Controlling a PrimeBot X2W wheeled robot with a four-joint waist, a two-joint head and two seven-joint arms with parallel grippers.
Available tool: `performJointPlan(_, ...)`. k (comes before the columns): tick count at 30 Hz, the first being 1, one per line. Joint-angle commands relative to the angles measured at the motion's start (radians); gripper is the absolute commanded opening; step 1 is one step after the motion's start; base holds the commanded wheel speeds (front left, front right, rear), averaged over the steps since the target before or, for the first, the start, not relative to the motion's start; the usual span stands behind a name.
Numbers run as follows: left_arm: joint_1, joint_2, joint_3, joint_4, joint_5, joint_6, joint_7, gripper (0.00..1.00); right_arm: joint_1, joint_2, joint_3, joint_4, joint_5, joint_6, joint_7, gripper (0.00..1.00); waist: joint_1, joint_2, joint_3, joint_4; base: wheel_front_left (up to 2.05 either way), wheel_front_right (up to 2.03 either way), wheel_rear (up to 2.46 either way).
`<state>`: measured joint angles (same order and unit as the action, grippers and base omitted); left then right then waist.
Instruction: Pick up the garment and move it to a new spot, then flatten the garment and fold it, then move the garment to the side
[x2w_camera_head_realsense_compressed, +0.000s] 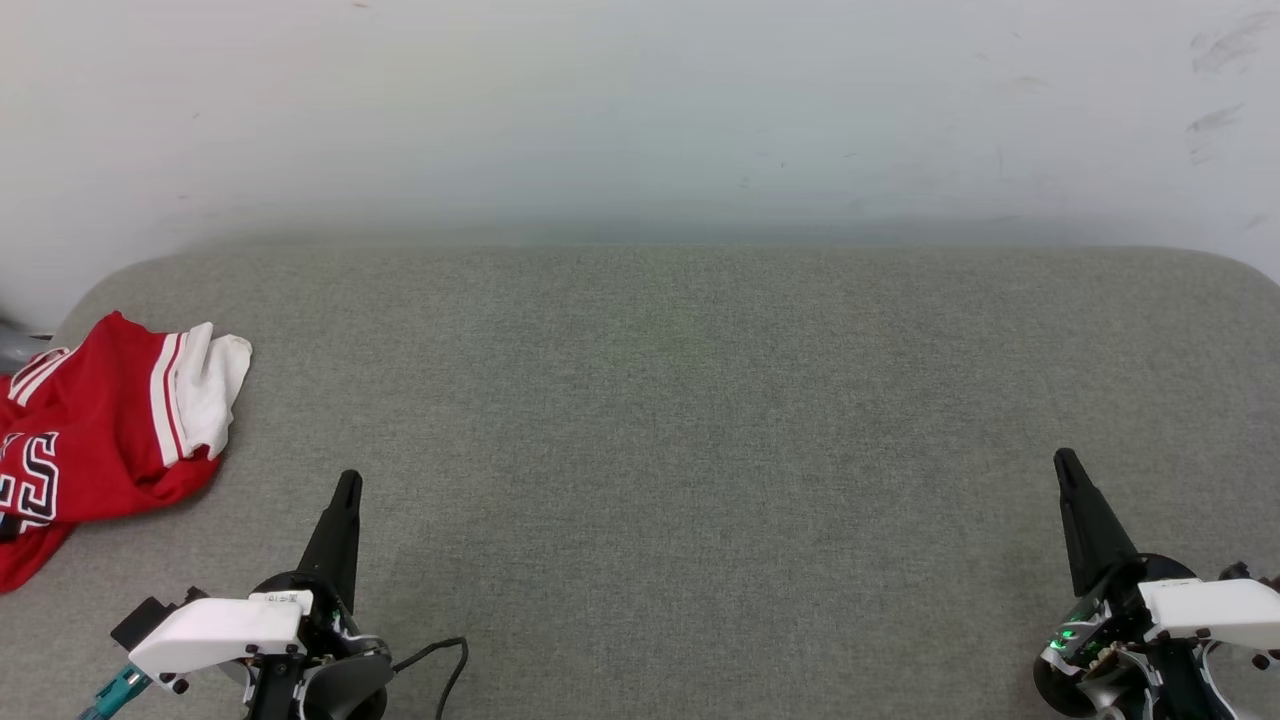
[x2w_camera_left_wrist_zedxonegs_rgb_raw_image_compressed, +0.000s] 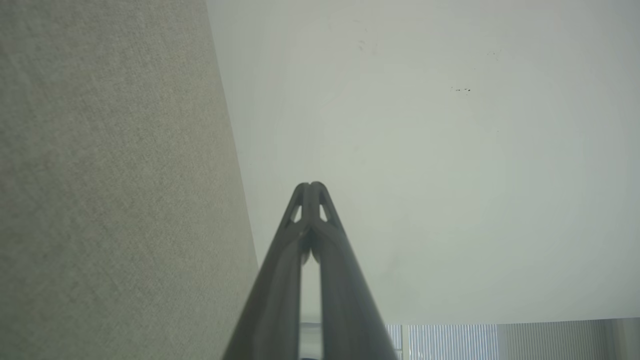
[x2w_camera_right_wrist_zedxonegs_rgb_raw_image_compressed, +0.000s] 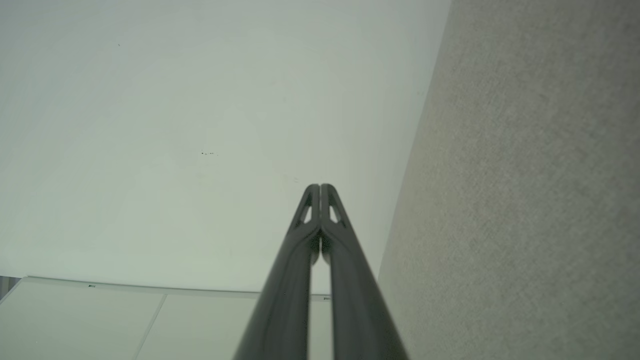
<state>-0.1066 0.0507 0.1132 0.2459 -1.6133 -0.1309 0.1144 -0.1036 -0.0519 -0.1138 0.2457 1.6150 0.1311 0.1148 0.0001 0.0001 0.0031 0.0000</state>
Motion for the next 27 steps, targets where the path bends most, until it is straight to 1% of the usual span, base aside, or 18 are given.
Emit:
performJointPlan(1,-0.006,-0.001,0.002,0.000,0.001,-0.003,0.001,0.00,-0.012,0.003,0.000,0.001,-0.004,-0.001,0.000,0.00,-0.0001,-0.0001,0.000,0.000,0.00,0.00,0.00)
performJointPlan(25,-0.006,-0.001,0.002,0.000,0.001,-0.003,0.001,0.00,-0.012,0.003,0.001,0.001,-0.005,-0.001,0.000,0.00,-0.0001,-0.0001,0.000,0.000,0.00,0.00,0.00)
performJointPlan(26,0.001,0.000,0.000,0.003,0.000,0.000,0.000,1.00,0.002,0.000,0.000,0.003,0.000,0.000,0.000,1.00,-0.0001,-0.0001,0.000,0.000,0.00,0.00,0.00)
performJointPlan(27,0.005,-0.001,-0.002,0.011,0.000,0.000,-0.001,1.00,0.007,0.000,0.001,0.009,0.000,0.000,-0.001,1.00,-0.0001,-0.0001,0.000,0.000,0.00,0.00,0.00)
